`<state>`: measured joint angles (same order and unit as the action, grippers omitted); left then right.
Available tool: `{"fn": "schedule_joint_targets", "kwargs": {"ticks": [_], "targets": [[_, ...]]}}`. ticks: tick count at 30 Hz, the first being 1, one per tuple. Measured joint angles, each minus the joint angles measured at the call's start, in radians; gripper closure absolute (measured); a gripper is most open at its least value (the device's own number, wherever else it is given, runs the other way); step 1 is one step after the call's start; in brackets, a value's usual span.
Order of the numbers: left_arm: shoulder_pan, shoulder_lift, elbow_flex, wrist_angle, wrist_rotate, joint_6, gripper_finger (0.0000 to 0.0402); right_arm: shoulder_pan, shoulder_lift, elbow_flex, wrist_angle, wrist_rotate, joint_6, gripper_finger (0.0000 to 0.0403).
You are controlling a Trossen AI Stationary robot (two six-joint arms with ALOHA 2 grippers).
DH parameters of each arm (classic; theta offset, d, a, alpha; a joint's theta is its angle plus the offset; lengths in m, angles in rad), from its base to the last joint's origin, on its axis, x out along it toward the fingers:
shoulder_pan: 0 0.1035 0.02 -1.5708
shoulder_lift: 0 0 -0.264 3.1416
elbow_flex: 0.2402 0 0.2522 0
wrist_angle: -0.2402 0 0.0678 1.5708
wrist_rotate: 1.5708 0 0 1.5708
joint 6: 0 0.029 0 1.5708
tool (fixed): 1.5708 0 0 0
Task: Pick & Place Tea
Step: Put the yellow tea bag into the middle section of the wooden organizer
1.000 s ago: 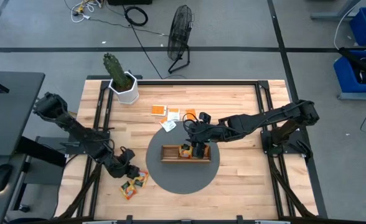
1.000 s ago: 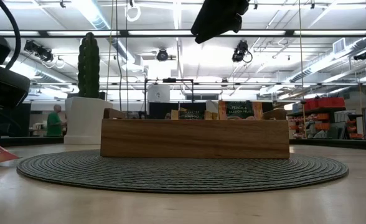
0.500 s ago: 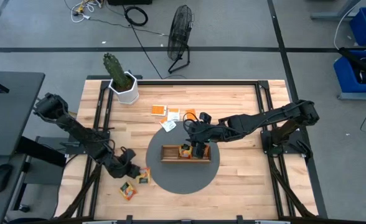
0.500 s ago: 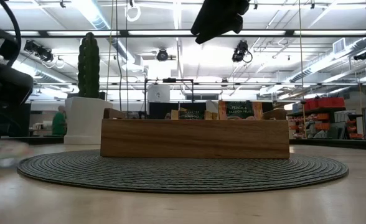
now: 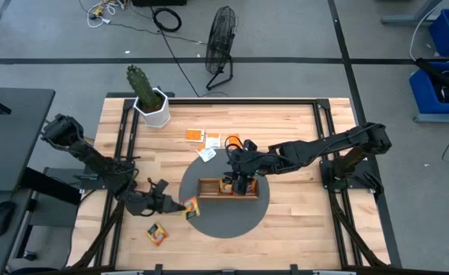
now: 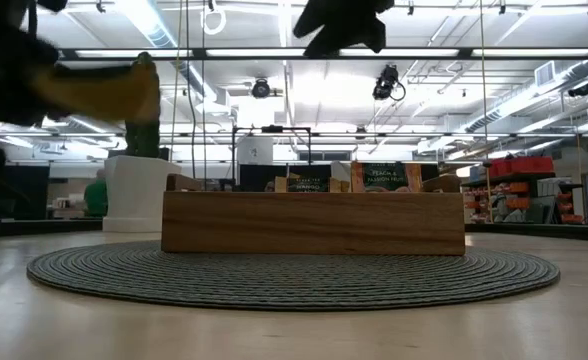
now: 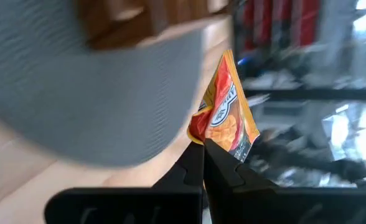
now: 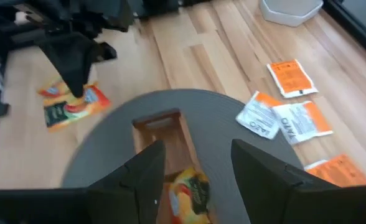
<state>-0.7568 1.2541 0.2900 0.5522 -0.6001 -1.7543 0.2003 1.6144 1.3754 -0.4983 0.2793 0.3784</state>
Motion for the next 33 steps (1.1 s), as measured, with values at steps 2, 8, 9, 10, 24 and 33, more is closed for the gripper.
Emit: {"fn": "schedule_joint_targets", "kwargs": {"ticks": [2, 8, 9, 10, 24, 33], "targets": [[0.002, 0.000, 0.000, 0.070, -0.059, 0.039, 0.0401, 0.000, -0.005, 0.000, 0.027, -0.009, 0.007, 0.0211], [0.003, 0.000, 0.000, 0.235, -0.240, 0.148, 0.0401, 0.000, -0.042, 0.000, 0.106, -0.011, 0.113, 0.0211], [0.003, 0.000, 0.000, 0.260, -0.284, 0.169, 0.0401, 0.000, -0.045, 0.000, 0.127, -0.011, 0.133, 0.0211], [0.004, 0.000, 0.001, 0.284, -0.335, 0.188, 0.0401, 0.000, -0.047, 0.000, 0.159, -0.012, 0.149, 0.0211], [0.192, -0.001, 0.081, 0.504, -0.560, 0.659, 0.0401, -0.061, -0.031, 0.001, 0.383, -0.008, 0.390, 0.0211], [0.297, -0.001, 0.162, 0.505, -0.626, 0.720, 0.0401, -0.058, 0.009, 0.001, 0.482, 0.089, 0.420, 0.0211]]}}
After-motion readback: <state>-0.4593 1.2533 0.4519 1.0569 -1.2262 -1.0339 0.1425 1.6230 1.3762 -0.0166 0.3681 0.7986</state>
